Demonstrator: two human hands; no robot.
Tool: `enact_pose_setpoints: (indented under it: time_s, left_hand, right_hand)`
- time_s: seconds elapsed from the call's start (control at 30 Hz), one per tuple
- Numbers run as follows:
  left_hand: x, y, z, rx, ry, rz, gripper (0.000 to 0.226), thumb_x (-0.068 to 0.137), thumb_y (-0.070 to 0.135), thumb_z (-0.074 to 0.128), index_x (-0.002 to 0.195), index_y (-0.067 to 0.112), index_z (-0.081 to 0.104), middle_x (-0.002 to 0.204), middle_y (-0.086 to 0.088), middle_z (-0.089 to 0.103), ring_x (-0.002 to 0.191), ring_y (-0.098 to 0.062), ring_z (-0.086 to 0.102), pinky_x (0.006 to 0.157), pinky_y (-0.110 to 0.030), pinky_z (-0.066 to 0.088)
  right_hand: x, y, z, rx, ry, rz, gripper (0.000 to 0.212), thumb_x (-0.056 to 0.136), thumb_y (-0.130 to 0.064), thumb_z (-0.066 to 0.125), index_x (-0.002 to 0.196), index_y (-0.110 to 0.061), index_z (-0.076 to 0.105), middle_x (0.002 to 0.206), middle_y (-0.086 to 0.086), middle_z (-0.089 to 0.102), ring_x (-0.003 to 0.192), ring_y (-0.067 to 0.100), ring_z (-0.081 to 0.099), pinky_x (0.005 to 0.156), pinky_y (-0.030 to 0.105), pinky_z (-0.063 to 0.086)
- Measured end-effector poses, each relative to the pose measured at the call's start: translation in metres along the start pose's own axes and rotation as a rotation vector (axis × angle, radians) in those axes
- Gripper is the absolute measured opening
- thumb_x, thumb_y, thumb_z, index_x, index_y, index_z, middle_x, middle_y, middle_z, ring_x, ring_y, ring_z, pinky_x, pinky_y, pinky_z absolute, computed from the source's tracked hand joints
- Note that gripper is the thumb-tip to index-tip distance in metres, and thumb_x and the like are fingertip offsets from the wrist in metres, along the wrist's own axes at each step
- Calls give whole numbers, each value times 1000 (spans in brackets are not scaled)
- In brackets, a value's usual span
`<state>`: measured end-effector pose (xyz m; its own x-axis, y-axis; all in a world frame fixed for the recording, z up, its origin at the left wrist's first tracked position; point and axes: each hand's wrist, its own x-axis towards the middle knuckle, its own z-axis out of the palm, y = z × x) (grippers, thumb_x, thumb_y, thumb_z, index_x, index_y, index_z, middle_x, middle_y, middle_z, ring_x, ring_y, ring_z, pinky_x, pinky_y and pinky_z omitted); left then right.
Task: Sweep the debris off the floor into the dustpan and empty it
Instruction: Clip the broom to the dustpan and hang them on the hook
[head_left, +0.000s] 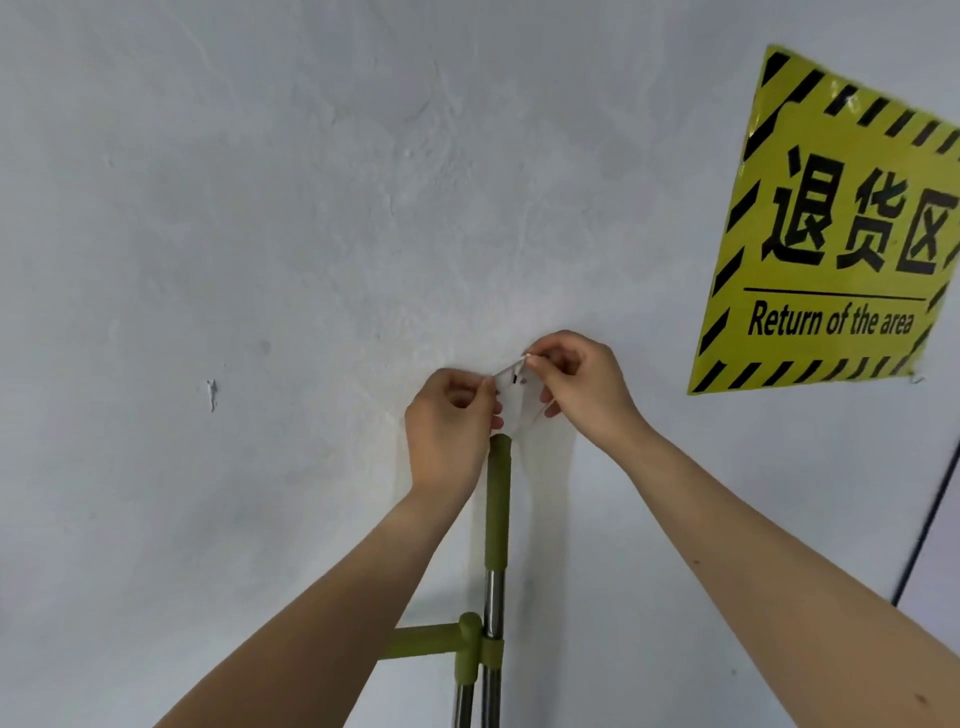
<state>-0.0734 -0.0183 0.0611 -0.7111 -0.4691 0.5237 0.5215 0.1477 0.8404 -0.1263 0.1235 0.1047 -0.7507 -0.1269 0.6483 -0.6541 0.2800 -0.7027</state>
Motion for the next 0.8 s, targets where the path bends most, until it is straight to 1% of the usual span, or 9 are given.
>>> enact_pose_setpoints:
  time_s: [0.07, 0.13, 0.2, 0.27, 0.4, 0.5, 0.6, 0.67, 0.8]
  left_hand:
    - [2, -3, 3, 43, 22, 27, 9, 86, 23, 66, 79, 20, 61, 66, 4, 70, 56, -10, 69, 60, -34, 60]
    - [1, -6, 4, 92, 27, 71, 13, 87, 23, 65, 78, 22, 55, 65, 4, 69, 56, -7, 68, 59, -36, 59]
    - [0, -9, 3, 175, 17, 121, 17, 88, 23, 62, 77, 25, 49, 64, 3, 66, 56, -8, 68, 58, -38, 58]
    - [-1, -11, 0, 295, -11, 175, 15, 89, 24, 58, 79, 25, 47, 63, 2, 63, 57, -14, 66, 55, -41, 56]
    - [-6, -15, -3, 601, -62, 380, 6, 93, 19, 51, 88, 19, 47, 57, 5, 51, 47, -17, 51, 43, -29, 38]
    - [-5, -15, -2, 658, -69, 377, 6, 95, 18, 50, 89, 16, 49, 57, 5, 48, 47, -18, 50, 43, -26, 35]
    - [-7, -15, -1, 725, -92, 367, 13, 95, 19, 50, 85, 15, 44, 58, 2, 51, 47, -19, 49, 42, -25, 31]
    - [-10, -17, -1, 727, -79, 353, 16, 95, 18, 50, 83, 14, 40, 56, 2, 49, 47, -20, 48, 42, -28, 32]
    - [-6, -15, -5, 746, -42, 308, 18, 94, 19, 51, 81, 16, 38, 53, 6, 43, 43, -16, 42, 41, -27, 27]
  right_hand:
    - [0, 5, 0, 11, 44, 5, 13, 87, -16, 69, 81, -24, 60, 66, -2, 65, 49, 14, 64, 45, 27, 53]
    - [1, 9, -1, 64, 67, 39, 23, 86, -16, 71, 79, -17, 50, 64, -1, 66, 49, 20, 66, 44, 29, 53]
    - [2, 11, 0, 83, 48, 56, 26, 86, -14, 72, 76, -13, 48, 64, 2, 67, 51, 23, 68, 46, 32, 55]
    - [1, 13, 1, 79, 4, 76, 24, 86, -13, 71, 76, -11, 49, 65, 5, 70, 54, 25, 70, 49, 35, 57]
    - [-7, 18, 2, 143, -85, 140, 22, 89, -13, 68, 78, -9, 49, 68, 13, 72, 59, 30, 70, 53, 37, 58]
    - [-8, 20, 0, 198, -132, 183, 23, 89, -11, 68, 76, -10, 48, 69, 16, 72, 60, 30, 70, 54, 38, 57]
    - [-14, 22, 1, 115, -174, 199, 21, 88, -11, 69, 76, -8, 52, 69, 16, 72, 59, 32, 70, 52, 35, 57]
    - [-18, 23, 5, 123, -139, 173, 21, 88, -9, 69, 74, -9, 54, 66, 16, 71, 57, 33, 69, 51, 34, 56]
    - [-15, 22, 6, 85, -67, 88, 24, 88, -8, 70, 71, -12, 54, 64, 11, 69, 54, 18, 66, 49, 26, 54]
